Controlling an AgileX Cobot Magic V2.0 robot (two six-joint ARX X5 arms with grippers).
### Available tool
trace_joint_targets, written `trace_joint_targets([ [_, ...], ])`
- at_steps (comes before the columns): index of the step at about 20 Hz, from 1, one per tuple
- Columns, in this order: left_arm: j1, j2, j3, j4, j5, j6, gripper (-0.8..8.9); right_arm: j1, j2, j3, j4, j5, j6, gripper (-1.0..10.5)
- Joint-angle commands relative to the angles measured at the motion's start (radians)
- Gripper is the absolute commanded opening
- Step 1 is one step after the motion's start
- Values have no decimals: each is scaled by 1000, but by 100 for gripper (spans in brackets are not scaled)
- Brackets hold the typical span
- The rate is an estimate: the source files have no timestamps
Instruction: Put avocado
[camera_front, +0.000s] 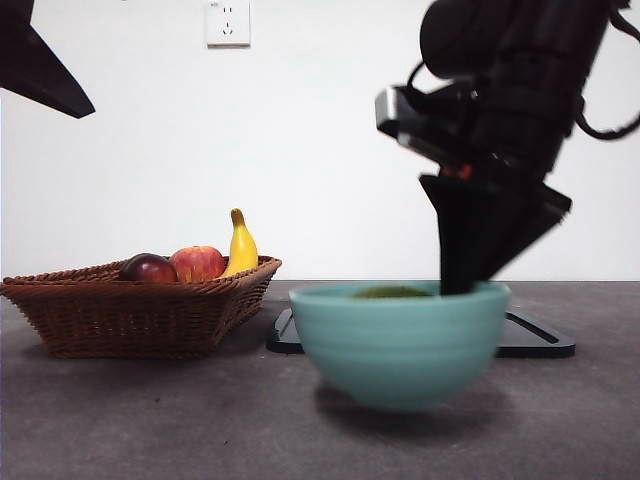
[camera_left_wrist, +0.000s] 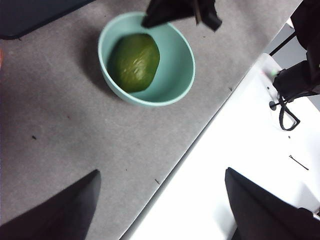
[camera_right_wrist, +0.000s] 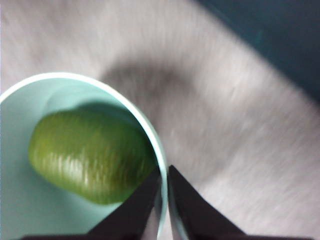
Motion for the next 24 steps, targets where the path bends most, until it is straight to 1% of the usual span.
trace_joint_targets([
  [1, -8, 6, 9, 5, 5, 19, 396, 6, 0, 53, 2, 25, 16, 12],
  [4, -8, 6, 10, 5, 5, 19, 396, -8, 3, 110, -2, 68, 16, 12],
  [7, -8, 6, 10, 5, 5, 19, 396, -52, 13, 173, -1, 70, 16, 12],
  [9, -8, 6, 10, 5, 5, 19, 396, -100, 40, 238, -2, 70, 16, 12],
  [13, -8, 6, 10, 5, 5, 19, 396, -183, 160, 377, -10, 66, 15, 12],
  [17, -8, 6, 10, 5, 5, 22, 396, -232, 303, 470, 11, 66, 12, 12],
  [24, -8, 6, 10, 5, 5, 23, 396, -262, 409, 478, 78, 65, 12, 12],
])
